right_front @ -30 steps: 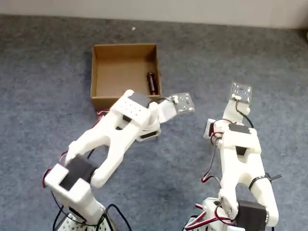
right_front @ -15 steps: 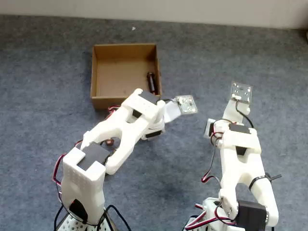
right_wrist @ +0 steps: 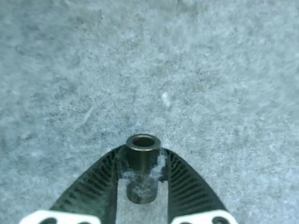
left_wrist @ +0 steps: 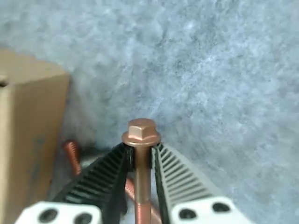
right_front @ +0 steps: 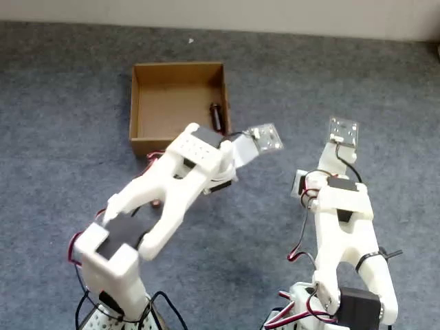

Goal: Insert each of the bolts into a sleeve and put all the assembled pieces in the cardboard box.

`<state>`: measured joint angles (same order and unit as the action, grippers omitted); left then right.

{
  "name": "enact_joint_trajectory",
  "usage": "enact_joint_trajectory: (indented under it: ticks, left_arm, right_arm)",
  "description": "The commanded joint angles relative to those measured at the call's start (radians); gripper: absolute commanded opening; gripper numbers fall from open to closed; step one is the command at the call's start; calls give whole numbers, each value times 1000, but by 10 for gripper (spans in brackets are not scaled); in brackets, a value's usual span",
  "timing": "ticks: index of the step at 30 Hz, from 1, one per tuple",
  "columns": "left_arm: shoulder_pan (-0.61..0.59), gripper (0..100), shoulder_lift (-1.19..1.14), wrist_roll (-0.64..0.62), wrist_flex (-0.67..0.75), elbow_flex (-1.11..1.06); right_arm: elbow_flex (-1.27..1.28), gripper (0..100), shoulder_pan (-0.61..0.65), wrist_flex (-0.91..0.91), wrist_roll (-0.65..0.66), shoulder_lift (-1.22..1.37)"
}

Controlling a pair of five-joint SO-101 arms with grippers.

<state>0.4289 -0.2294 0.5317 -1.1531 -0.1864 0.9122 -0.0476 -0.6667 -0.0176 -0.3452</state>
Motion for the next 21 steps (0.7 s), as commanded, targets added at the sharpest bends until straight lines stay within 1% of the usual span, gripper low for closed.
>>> enact_joint_trajectory:
  ticks: [1,8,12,15,18,21]
  left_arm:
    - [-2,5,182,-58,11,-38]
    - [-2,6,463,-195,12,-156]
    - [-36,6,624,-298,23,-211]
    - [-76,6,757,-390,98,-298]
    - [-97,6,892,-473,192,-423]
    - [-97,6,1027,-535,282,-556]
  right_arm:
    - [-8,5,-12,25,17,-48]
    - [-12,5,-7,18,18,-65]
    - [-4,5,-4,-31,18,-213]
    - [56,5,2,-61,18,-372]
    - [134,5,56,-61,28,-536]
    - [214,5,131,-61,75,-685]
